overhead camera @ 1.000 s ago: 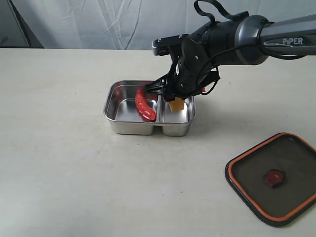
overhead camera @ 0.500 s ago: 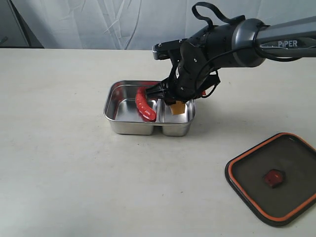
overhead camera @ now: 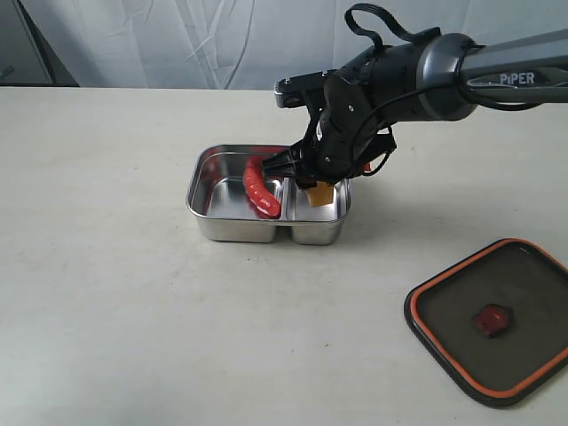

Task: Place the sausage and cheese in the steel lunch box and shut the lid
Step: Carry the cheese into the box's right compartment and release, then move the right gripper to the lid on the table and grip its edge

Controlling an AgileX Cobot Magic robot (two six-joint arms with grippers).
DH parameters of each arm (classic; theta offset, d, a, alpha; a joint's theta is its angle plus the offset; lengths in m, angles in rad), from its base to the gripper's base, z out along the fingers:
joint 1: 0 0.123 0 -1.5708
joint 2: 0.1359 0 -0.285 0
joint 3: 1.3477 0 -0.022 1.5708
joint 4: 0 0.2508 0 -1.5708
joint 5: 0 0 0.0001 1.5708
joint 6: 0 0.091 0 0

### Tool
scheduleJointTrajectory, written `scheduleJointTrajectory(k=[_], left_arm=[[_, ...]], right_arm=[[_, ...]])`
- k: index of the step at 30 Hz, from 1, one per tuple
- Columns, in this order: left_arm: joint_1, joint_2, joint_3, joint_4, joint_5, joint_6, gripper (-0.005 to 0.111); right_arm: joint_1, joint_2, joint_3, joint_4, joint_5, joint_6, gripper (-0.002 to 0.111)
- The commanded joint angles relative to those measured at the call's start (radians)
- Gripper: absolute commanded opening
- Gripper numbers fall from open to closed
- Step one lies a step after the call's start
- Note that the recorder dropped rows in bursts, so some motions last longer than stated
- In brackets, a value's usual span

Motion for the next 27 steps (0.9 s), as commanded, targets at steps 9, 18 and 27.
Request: scheduleJointTrajectory(k=[9,18,27], left_arm=[[-0.002,-0.006,0.004,0.005,-0.004,0.002,0.000],[-0.002,-0.006,0.004,0.005,-0.004,0.002,0.000],[-0.002,-0.006,0.004,0.005,-0.004,0.002,0.000]], right_arm=[[-0.007,-0.027,-0.007,-0.011,0.044,0.000,0.065],[-0.005,-0.179,-0.007,-0.017,0.242,-0.004,0.065],[-0.005,-0.243,0.020,-0.026,0.671,0.000,0.060]])
